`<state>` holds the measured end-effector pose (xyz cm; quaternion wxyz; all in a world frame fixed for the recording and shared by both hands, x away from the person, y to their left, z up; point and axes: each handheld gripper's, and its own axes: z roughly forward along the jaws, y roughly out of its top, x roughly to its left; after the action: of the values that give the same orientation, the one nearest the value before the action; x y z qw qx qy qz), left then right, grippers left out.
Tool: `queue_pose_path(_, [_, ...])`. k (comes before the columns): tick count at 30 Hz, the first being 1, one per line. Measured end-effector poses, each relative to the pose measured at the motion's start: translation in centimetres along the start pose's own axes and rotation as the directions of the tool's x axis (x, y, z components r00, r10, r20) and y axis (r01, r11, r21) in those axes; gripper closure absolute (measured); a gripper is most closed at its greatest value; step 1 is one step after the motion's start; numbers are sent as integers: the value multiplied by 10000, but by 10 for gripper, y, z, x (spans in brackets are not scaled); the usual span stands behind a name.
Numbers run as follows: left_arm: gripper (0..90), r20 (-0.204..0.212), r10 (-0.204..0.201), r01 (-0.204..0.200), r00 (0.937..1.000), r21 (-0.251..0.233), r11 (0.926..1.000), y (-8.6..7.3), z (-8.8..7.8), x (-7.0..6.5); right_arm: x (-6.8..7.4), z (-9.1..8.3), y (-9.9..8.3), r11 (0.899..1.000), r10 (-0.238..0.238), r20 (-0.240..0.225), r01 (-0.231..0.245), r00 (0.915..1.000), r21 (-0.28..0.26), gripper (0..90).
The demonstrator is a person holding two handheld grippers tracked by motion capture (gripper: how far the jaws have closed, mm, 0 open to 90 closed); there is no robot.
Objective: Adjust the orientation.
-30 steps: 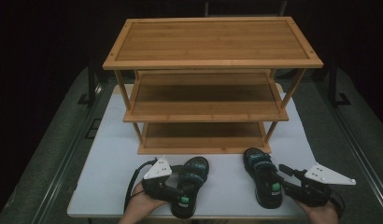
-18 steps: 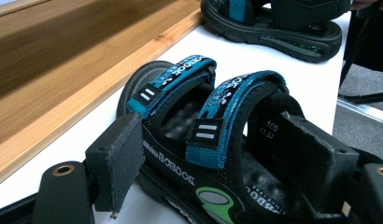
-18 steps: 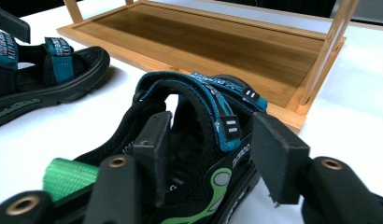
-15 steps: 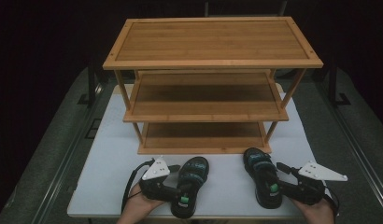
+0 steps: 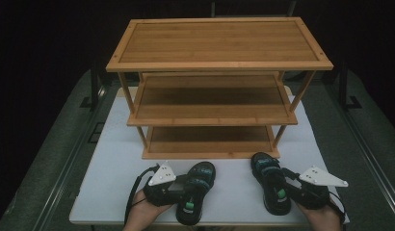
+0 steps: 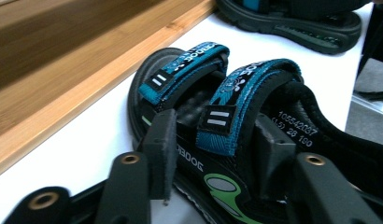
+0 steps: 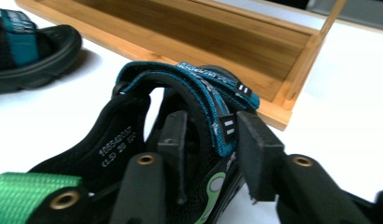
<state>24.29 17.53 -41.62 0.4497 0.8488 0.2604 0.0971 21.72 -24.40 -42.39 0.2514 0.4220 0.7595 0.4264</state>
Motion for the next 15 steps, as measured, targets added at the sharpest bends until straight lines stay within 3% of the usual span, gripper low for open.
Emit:
queue_pose_path(4, [677,-210,112,-113,9997,-59,9999,0,-2,-1,1,-1,-1,10000,8,259,-7,9997,-17,712])
queue_pose_path(15, [741,-247,161,-167,9996,-255,9995,-2,-4,1,-1,-2,-1,9995,306,349,-303,9989,-104,762])
